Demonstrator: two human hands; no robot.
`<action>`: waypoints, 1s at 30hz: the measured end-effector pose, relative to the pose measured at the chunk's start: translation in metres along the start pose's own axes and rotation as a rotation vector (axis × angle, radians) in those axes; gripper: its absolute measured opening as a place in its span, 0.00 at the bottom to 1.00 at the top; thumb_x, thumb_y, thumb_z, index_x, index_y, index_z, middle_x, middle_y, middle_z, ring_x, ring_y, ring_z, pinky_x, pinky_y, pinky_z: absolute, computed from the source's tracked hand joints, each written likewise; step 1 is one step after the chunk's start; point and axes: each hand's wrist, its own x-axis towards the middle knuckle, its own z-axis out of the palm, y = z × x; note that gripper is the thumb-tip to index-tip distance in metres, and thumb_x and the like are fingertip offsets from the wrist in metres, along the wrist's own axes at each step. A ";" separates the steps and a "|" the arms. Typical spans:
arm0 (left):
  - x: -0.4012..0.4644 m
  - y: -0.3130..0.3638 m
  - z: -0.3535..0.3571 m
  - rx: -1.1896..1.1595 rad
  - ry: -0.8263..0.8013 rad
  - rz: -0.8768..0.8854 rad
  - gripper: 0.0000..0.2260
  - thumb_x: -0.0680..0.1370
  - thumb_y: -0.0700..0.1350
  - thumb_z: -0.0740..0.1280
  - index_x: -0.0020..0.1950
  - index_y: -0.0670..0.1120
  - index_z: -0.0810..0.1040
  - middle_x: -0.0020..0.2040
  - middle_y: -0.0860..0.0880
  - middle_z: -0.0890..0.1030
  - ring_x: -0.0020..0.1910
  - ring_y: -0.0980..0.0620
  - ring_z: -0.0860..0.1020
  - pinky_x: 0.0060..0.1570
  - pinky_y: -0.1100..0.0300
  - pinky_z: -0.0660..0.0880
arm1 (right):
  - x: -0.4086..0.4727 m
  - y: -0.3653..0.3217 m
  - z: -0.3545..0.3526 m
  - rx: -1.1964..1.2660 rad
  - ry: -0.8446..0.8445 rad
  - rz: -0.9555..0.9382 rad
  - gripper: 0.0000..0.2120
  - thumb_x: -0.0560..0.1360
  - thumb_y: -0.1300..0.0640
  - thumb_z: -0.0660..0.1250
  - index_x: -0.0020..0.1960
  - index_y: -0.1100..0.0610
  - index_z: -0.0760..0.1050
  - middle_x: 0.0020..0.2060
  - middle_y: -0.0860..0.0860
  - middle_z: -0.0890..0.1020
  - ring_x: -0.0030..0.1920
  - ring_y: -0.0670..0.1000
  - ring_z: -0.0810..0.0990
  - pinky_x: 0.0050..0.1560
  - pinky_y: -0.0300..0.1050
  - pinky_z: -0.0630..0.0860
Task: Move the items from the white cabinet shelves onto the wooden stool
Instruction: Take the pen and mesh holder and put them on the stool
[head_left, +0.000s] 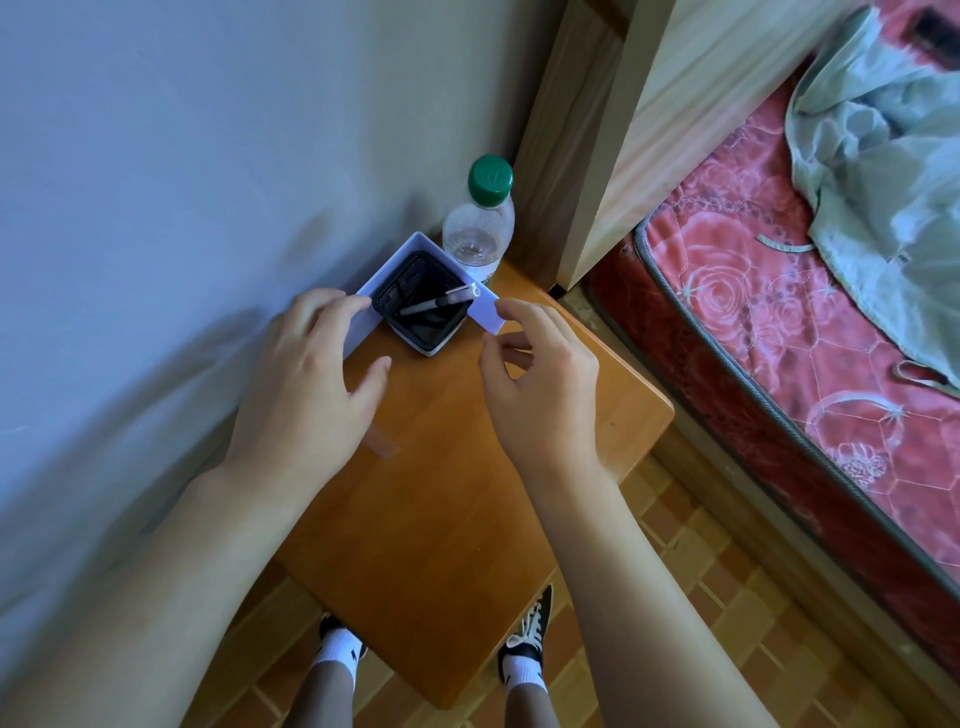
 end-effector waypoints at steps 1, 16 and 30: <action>-0.002 0.004 -0.002 0.005 0.006 0.001 0.22 0.79 0.46 0.73 0.73 0.45 0.75 0.68 0.46 0.74 0.67 0.43 0.73 0.63 0.51 0.72 | -0.001 -0.001 -0.004 0.004 0.001 -0.001 0.13 0.79 0.65 0.71 0.64 0.60 0.82 0.56 0.50 0.84 0.49 0.46 0.84 0.52 0.41 0.83; -0.049 0.131 -0.099 0.035 0.128 0.126 0.24 0.75 0.47 0.76 0.70 0.45 0.77 0.68 0.47 0.77 0.67 0.43 0.73 0.65 0.51 0.72 | -0.009 -0.071 -0.146 -0.080 -0.169 -0.038 0.25 0.77 0.49 0.74 0.72 0.52 0.76 0.74 0.49 0.74 0.76 0.52 0.69 0.76 0.58 0.66; -0.096 0.290 -0.207 -0.019 0.205 0.325 0.26 0.76 0.57 0.70 0.71 0.45 0.77 0.70 0.44 0.76 0.70 0.42 0.72 0.69 0.46 0.73 | 0.003 -0.167 -0.368 -0.323 -0.017 -0.128 0.32 0.74 0.38 0.70 0.75 0.50 0.73 0.78 0.51 0.69 0.80 0.58 0.63 0.79 0.67 0.58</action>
